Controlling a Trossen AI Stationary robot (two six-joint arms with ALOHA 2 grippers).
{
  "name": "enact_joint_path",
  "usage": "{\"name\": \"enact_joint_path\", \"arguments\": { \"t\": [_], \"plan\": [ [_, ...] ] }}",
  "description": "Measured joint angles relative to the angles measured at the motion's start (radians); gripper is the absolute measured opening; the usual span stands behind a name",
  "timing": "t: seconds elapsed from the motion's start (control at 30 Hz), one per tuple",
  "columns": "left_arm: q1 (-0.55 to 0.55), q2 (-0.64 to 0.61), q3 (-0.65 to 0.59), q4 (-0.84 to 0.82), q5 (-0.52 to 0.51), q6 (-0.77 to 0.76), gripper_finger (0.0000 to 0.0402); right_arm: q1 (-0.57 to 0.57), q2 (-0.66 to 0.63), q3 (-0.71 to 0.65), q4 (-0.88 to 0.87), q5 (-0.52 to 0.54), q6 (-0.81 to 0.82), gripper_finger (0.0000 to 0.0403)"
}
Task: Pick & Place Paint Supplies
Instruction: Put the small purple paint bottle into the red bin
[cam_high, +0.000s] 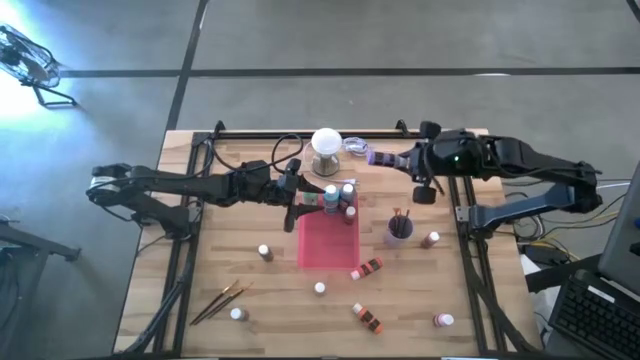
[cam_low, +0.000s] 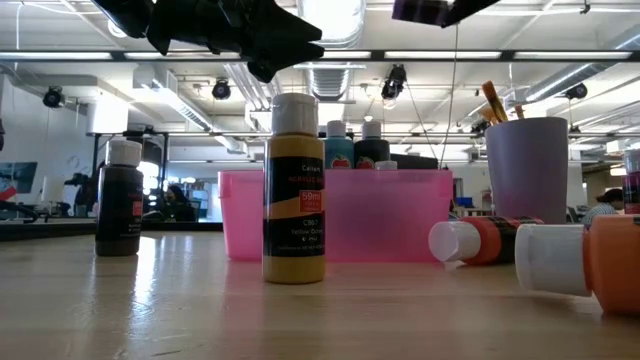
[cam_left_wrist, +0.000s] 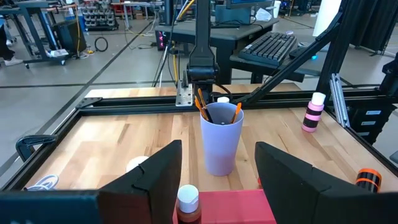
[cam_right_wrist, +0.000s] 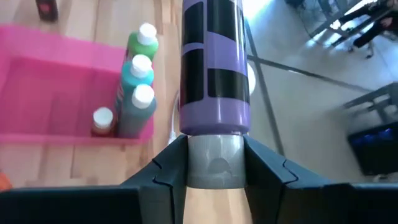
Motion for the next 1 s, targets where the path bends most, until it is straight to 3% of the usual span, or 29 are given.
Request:
{"name": "enact_joint_path", "arguments": {
  "t": [0.33,0.63,0.77,1.0],
  "plan": [
    [0.000,0.000,0.000,0.000,0.000,0.000,0.0209,0.105,0.093,0.007,-0.012,0.031,-0.083,0.0110],
    [0.000,-0.001,0.000,0.038,0.000,-0.011,0.0209,0.130,0.146,0.009,-0.067,0.029,-0.025,0.0110],
    [-0.001,0.005,0.000,0.032,0.000,-0.127,0.0209,0.130,0.178,0.009,-0.100,0.021,-0.016,0.0110],
    [0.013,0.035,0.146,-0.241,0.000,-0.137,0.0209,0.130,0.289,0.054,-0.204,0.018,0.057,0.0110]
  ]
}}
